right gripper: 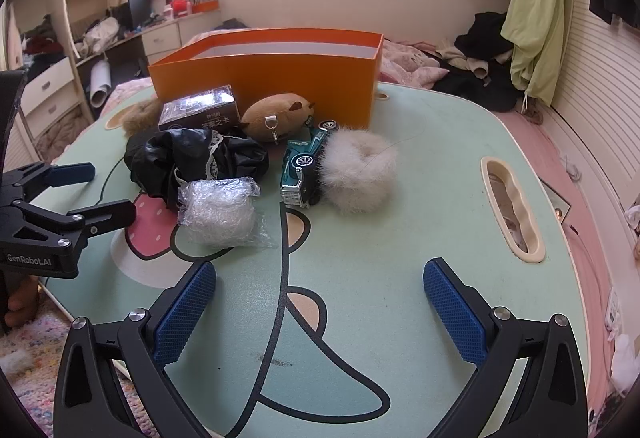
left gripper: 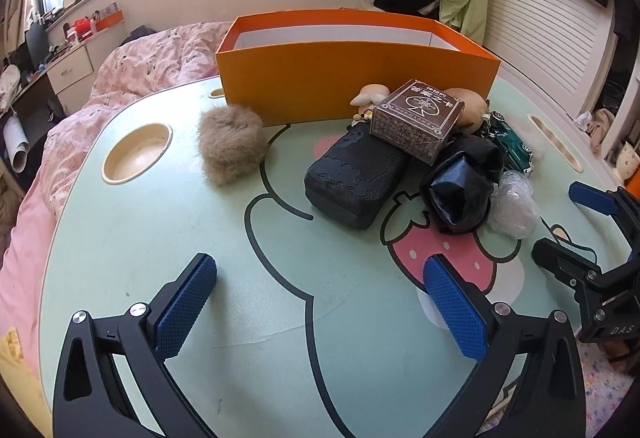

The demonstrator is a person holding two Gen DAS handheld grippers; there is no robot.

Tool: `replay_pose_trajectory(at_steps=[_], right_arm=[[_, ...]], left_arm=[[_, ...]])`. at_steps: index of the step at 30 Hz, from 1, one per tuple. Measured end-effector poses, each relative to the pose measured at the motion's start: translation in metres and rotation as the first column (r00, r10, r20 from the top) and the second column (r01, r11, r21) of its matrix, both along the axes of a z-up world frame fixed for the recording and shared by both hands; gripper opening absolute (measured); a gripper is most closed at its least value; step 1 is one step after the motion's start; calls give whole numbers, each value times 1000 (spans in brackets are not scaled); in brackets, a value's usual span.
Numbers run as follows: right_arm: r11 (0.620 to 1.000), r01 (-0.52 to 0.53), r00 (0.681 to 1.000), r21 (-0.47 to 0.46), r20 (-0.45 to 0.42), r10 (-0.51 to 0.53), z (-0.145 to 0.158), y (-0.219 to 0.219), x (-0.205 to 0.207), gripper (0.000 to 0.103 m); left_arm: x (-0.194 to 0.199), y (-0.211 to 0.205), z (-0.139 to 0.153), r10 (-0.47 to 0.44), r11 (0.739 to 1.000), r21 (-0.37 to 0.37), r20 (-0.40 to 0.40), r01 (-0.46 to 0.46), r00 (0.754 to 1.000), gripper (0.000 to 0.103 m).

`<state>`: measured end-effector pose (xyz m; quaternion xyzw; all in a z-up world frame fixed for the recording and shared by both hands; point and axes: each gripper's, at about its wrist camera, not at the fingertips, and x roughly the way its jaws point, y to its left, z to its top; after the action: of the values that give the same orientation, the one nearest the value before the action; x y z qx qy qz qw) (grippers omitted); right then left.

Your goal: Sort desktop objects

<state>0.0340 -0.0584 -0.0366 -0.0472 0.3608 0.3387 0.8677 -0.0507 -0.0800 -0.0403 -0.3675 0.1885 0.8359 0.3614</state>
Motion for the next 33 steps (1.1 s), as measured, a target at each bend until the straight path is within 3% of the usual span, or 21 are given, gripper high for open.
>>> replay_pose_trajectory(at_steps=[11, 16, 21, 27, 33], right_arm=[[999, 2, 1000, -51, -20, -3, 9, 1, 9, 103], [1000, -4, 999, 17, 47, 3, 66, -1, 20, 103], [999, 10, 999, -46, 46, -8, 103, 45, 58, 103], [995, -20, 999, -95, -51, 15, 99, 98, 102, 103], [989, -24, 998, -147, -65, 15, 81, 114, 109, 103]], left_arm=[[-1, -2, 7, -15, 1000, 3, 2, 15, 1000, 103], [1, -2, 9, -20, 1000, 2, 1, 20, 1000, 103], [1, -2, 9, -25, 1000, 2, 2, 25, 1000, 103], [1, -2, 9, -29, 1000, 2, 2, 29, 1000, 103], [6, 0, 13, -32, 999, 2, 1, 32, 999, 103]])
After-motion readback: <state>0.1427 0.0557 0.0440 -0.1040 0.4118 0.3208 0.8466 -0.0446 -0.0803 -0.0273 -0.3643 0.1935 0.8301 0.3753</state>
